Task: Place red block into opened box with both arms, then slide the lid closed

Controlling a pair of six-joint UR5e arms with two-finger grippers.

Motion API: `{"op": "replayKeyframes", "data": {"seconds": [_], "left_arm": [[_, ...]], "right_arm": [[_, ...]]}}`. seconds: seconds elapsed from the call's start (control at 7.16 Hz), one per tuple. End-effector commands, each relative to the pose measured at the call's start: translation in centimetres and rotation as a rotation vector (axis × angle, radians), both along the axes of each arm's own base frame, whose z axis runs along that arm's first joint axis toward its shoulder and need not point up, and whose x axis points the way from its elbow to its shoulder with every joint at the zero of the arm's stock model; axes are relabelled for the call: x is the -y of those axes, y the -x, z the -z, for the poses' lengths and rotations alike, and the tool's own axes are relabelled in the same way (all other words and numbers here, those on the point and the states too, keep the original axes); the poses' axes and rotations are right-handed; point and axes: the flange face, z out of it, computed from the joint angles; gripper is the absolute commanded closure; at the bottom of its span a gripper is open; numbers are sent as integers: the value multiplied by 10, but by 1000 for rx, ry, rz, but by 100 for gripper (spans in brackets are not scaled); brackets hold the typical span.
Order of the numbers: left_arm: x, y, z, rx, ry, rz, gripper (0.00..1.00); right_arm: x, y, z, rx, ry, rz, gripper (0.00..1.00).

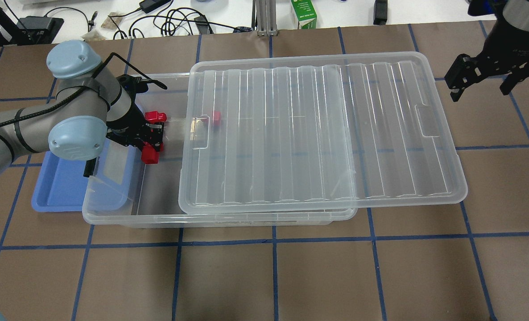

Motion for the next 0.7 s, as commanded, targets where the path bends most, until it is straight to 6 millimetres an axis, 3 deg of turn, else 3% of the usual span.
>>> {"op": "replayKeyframes", "data": {"seconds": [0.0,0.56], "left_arm": [[-5,2,8,-1,-16,-3,71],[-9,2,19,-6,-37,-5,69]], "right_arm": [[0,11,2,-9,-10,-13,0],[26,19,13,-13,48,-7,0]]}}
